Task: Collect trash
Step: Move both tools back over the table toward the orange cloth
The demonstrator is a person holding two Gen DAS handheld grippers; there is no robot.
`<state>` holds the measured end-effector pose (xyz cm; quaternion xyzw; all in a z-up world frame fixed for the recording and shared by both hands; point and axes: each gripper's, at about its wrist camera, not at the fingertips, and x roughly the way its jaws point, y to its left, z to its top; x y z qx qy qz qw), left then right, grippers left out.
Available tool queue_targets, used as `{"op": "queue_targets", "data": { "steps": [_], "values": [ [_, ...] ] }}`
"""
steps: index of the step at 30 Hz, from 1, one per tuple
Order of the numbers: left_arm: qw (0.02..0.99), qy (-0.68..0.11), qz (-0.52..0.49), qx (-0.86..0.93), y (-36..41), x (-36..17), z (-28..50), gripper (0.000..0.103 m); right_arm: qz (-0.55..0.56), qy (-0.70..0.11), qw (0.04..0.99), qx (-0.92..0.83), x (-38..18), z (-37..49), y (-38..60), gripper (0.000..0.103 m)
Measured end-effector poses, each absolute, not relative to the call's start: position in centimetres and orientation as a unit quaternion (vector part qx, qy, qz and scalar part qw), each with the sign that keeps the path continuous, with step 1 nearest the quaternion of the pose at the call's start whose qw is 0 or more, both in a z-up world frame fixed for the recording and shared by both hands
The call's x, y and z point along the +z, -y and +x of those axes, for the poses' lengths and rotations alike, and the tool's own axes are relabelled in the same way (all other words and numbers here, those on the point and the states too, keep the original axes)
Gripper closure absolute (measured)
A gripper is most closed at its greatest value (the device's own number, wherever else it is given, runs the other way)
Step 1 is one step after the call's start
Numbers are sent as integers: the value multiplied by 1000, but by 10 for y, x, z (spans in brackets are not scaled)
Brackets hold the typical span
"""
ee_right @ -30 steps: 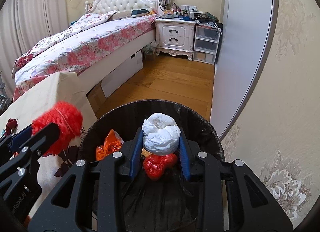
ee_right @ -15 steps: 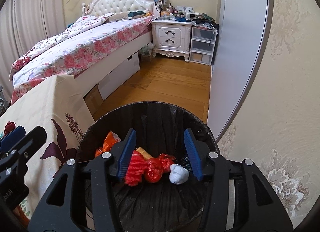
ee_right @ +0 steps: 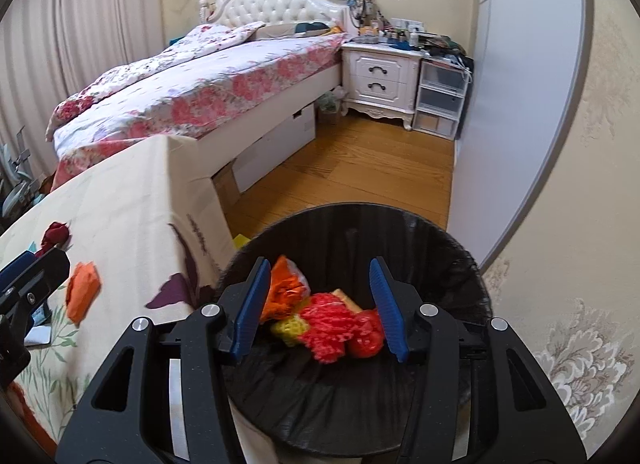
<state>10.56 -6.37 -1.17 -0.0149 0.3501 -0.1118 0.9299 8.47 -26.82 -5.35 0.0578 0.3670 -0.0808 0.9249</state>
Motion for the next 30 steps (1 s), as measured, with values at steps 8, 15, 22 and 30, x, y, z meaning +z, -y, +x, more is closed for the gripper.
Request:
{"op": "queue_targets", "data": {
  "steps": [8, 15, 22, 30],
  "values": [
    [935, -349, -29, -65, 14, -6, 100, 30, 37, -374, 926, -27, -49, 90, 216, 53],
    [934, -353, -44, -22, -33, -11, 94, 30, 18, -384, 923, 20, -49, 94, 168, 53],
    [933, -354, -61, 9, -71, -14, 91, 30, -3, -392, 918, 61, -49, 95, 122, 53],
    [932, -355, -74, 27, -98, -17, 89, 30, -1, -416, 907, 70, -57, 104, 100, 53]
  ]
}}
